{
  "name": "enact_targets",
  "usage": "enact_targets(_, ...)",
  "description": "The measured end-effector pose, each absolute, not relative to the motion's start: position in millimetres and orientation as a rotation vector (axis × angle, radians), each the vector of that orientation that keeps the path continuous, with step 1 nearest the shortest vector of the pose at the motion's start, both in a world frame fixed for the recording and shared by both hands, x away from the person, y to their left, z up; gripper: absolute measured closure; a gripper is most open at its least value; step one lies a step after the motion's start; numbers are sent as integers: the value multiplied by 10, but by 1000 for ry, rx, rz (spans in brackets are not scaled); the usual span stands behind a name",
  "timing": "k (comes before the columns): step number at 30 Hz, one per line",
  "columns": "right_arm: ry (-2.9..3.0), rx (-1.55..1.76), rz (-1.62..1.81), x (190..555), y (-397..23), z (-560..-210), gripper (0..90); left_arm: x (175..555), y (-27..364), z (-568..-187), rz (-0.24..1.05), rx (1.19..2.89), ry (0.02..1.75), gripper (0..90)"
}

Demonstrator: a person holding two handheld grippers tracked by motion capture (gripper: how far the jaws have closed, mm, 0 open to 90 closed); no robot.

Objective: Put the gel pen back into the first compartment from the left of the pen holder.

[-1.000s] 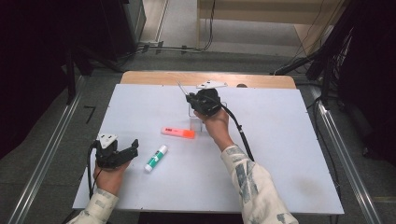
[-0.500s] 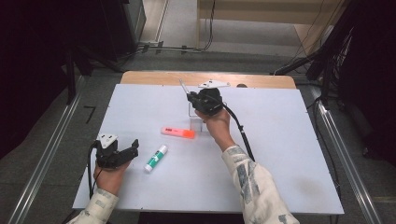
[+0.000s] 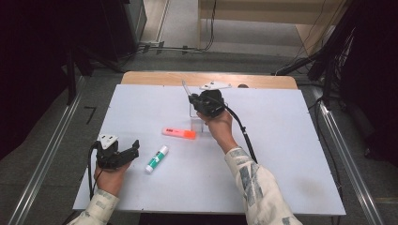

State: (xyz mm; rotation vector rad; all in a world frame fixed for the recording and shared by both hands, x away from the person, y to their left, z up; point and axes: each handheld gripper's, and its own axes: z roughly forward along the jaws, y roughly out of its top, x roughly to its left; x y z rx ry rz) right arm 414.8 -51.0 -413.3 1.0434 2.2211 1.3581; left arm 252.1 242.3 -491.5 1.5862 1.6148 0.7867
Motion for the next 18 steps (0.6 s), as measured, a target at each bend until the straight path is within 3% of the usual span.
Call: enact_targets(18, 2281, 1055, 1301, 4013, -634, -4240, 800, 2527, 2417, -4924, 785, 1596, 1614, 184)
